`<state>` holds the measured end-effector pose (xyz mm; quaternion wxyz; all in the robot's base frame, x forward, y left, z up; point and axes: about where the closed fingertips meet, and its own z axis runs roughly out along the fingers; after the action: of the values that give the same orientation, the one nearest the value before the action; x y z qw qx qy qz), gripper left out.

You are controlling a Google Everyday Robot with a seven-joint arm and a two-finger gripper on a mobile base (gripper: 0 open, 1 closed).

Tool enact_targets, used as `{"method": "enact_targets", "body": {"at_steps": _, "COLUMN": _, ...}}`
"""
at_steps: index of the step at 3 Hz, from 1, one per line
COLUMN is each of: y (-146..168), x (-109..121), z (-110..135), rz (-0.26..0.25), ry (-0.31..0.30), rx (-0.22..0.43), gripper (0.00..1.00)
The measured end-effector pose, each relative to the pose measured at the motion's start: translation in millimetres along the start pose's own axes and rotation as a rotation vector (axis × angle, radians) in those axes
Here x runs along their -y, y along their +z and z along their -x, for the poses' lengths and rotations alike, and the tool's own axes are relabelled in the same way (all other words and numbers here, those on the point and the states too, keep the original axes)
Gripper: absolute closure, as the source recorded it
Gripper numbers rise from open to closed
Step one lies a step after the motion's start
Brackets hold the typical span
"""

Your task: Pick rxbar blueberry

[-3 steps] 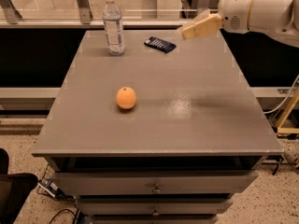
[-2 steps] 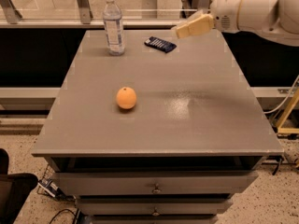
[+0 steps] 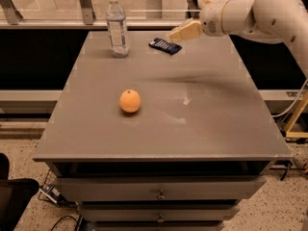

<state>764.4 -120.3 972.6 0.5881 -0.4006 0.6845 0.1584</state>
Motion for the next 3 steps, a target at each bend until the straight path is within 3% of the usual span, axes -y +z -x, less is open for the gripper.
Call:
{"method": "enact_targets", "body": {"at_steps": 2, "y": 55, "x": 1, "z": -22, "rz": 0.054, "ry": 0.039, "rx": 0.016, "gripper": 0.0}}
{"method": "enact_targets", "body": {"at_steps": 3, "y": 68, "x": -5, "z": -35, "rz": 0.071, "ry": 0.075, "rx": 0.038, "gripper": 0.0}}
